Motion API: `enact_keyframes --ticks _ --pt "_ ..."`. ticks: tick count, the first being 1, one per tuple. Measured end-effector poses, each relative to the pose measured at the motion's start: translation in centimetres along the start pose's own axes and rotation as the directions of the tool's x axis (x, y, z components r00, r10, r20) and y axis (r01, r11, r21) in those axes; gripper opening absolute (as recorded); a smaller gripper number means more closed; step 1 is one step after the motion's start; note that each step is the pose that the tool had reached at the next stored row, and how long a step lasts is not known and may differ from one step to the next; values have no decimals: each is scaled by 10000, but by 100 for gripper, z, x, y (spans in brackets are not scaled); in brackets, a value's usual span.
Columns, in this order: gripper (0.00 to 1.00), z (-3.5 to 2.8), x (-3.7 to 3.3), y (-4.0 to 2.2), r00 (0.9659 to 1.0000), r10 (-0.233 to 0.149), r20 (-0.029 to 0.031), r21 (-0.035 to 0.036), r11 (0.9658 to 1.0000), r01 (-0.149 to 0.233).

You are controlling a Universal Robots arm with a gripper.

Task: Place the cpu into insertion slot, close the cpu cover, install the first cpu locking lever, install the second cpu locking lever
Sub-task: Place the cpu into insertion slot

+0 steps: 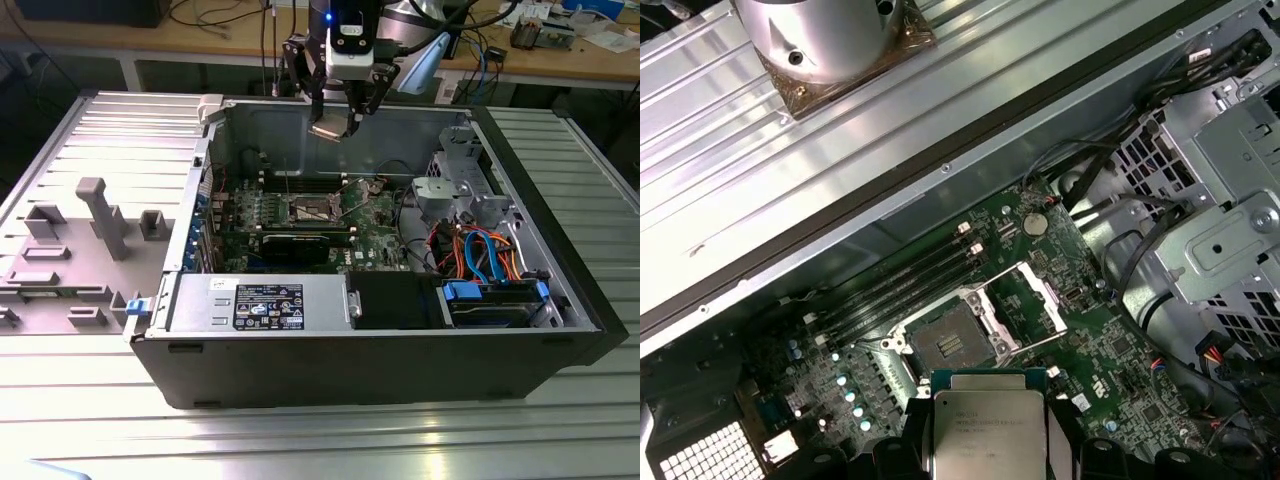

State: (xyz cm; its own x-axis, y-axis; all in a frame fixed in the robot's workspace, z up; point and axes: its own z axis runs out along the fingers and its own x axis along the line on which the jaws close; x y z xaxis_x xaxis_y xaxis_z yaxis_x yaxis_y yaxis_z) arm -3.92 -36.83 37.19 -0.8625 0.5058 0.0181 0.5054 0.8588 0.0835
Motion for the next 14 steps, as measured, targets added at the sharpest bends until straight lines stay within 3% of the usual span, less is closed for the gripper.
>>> enact_keyframes --ticks 5,10,14 --pt "54 3 0 0 10000 79 15 11 10000 -79" --pt "54 12 0 -1 9975 705 71 5 9975 -705" --pt "54 21 -1 -2 9926 1211 112 -4 9926 -1211"
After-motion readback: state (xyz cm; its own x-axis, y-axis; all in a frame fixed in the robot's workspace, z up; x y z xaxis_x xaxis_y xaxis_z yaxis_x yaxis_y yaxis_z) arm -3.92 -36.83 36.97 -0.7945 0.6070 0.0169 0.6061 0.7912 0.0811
